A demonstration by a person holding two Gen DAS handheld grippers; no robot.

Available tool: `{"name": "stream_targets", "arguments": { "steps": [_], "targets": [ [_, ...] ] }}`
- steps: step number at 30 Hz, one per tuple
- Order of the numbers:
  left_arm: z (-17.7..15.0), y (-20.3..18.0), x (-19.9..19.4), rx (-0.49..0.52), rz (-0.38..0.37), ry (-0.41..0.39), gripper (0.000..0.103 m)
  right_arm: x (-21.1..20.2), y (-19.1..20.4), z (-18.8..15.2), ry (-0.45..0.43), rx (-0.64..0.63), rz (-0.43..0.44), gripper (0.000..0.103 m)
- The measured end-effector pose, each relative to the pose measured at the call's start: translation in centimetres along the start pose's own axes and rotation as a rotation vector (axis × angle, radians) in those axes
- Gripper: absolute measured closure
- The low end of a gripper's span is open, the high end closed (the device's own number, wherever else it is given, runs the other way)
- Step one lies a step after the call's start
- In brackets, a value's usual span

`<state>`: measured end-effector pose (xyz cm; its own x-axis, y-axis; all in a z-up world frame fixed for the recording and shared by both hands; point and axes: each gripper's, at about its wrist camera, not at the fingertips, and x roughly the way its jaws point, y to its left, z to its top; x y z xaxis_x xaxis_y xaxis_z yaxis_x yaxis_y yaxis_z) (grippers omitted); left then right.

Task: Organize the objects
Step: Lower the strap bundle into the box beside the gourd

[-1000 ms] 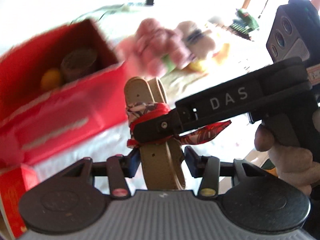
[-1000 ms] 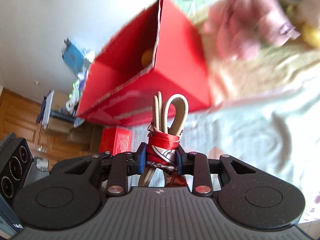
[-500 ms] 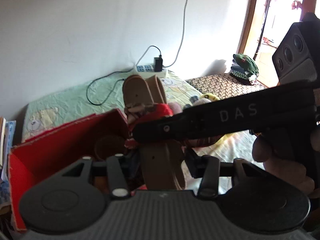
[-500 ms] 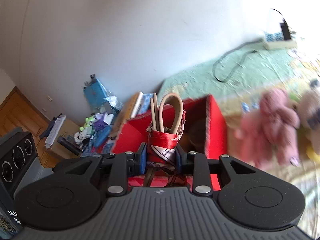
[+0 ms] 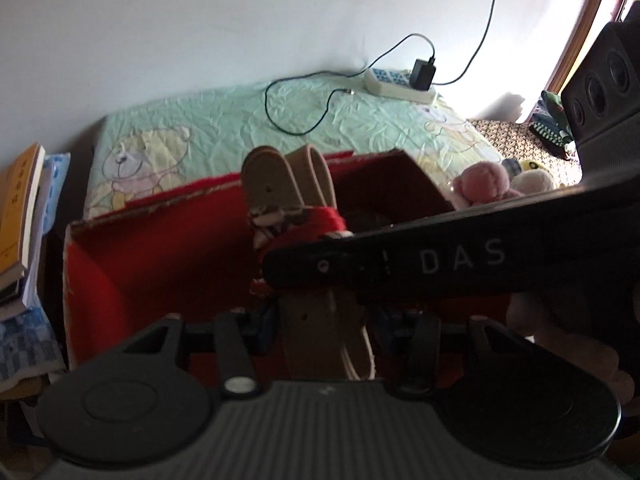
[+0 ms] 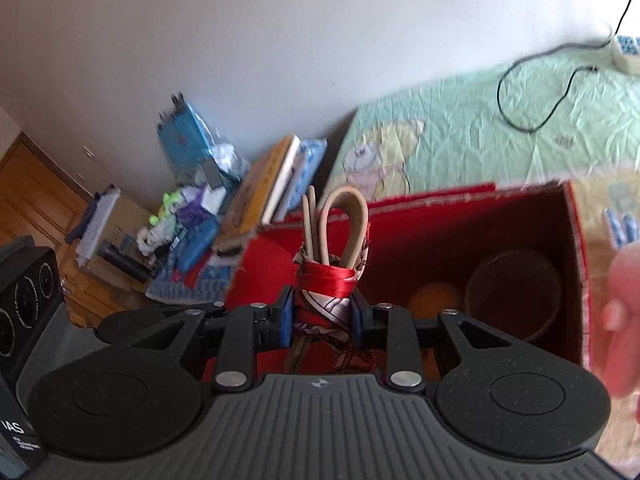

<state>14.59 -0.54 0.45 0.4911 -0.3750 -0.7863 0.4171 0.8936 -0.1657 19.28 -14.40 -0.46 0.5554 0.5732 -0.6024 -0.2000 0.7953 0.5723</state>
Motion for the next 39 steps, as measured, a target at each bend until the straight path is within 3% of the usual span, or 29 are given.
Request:
{"name": "stream_targets", "arguments": {
  "steps": [10,14,24,28,32,39],
  "targets": [
    [-1.7,2.2,3.9,-0.060,0.003,0.186,0.052,5.5,-1.7,-1.0,0.216,0.068,-0.039,0.074],
    [-1.8,2.4,4.4,-0.069,0.005,0.225,0.052,6.4,-1.9,-1.3,0.277,0.089,-0.057,0.074],
    [-1.9,1.5,5.4,-0.020,0.082,0.265,0.047,6.6,-2.1,-1.4,0.328,0.110,-0.089,0.074],
    [-2.0,1.3,5.4,-0.011,0.110,0.267,0.042,6.7,-2.1,-1.5,0.334,0.115,-0.142,0.074],
    [-2.1,1.2,5.4,-0.012,0.137,0.274,0.042,6.7,-2.7,-1.5,0.344,0.143,-0.152,0.084],
    [-2.3,1.2,5.2,-0.013,0.164,0.277,0.041,6.1,-4.0,-1.5,0.327,0.208,-0.138,0.084]
  ]
}}
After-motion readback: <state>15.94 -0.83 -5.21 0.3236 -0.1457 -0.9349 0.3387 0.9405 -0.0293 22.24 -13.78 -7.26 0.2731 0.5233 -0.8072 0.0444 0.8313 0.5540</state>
